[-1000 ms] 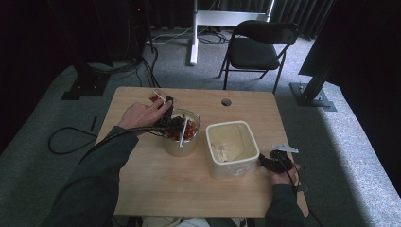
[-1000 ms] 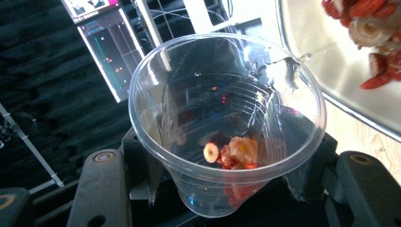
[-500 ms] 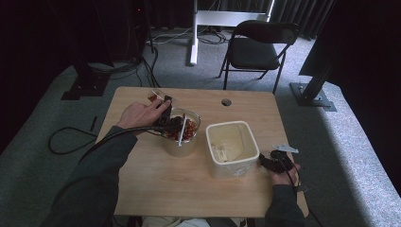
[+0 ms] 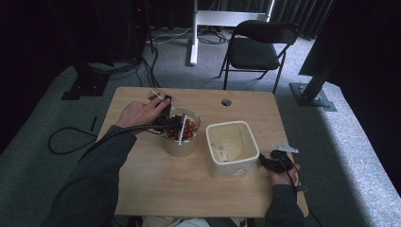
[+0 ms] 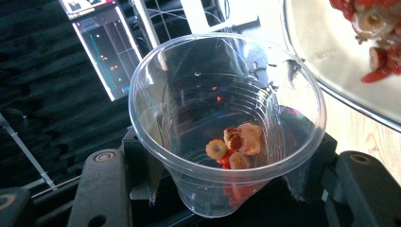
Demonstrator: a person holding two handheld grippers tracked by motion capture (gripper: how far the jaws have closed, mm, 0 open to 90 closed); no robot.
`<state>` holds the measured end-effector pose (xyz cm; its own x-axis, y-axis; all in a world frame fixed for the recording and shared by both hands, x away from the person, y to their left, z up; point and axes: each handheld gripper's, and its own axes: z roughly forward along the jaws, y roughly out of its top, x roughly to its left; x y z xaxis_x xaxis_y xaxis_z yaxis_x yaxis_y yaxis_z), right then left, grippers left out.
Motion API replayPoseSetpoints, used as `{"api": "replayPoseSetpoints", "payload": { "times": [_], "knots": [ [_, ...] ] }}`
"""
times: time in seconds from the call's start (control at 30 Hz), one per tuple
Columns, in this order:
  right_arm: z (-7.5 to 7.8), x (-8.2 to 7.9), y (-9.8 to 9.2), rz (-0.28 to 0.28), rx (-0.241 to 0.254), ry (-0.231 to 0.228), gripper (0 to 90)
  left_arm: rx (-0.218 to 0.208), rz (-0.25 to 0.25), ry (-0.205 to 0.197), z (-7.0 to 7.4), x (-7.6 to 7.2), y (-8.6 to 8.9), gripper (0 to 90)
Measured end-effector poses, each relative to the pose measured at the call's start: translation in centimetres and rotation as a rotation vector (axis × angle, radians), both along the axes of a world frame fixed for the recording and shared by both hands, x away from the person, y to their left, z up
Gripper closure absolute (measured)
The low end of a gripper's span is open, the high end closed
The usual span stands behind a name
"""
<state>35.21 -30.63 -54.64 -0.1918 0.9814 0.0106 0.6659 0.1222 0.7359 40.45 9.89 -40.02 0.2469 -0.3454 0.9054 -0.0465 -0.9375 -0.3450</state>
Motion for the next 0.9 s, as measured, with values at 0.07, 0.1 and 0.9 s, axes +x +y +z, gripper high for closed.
{"api": "replayPoseSetpoints", "payload": {
  "times": [0.07, 0.1, 0.9],
  "knots": [
    [0.01, -0.01, 0.02, -0.002, 0.002, 0.002, 39.9, 0.003, -0.002, -0.003, 0.11, -0.08, -0.13, 40.7],
    [0.01, -0.01, 0.02, -0.002, 0.002, 0.002, 39.9, -0.008, -0.011, 0.0, 0.09, -0.19, -0.18, 40.7],
    [-0.01, 0.01, 0.0, -0.001, 0.002, 0.001, 39.8, 0.014, 0.003, 0.019, -0.1, 0.02, 0.24, 41.0]
  ]
}}
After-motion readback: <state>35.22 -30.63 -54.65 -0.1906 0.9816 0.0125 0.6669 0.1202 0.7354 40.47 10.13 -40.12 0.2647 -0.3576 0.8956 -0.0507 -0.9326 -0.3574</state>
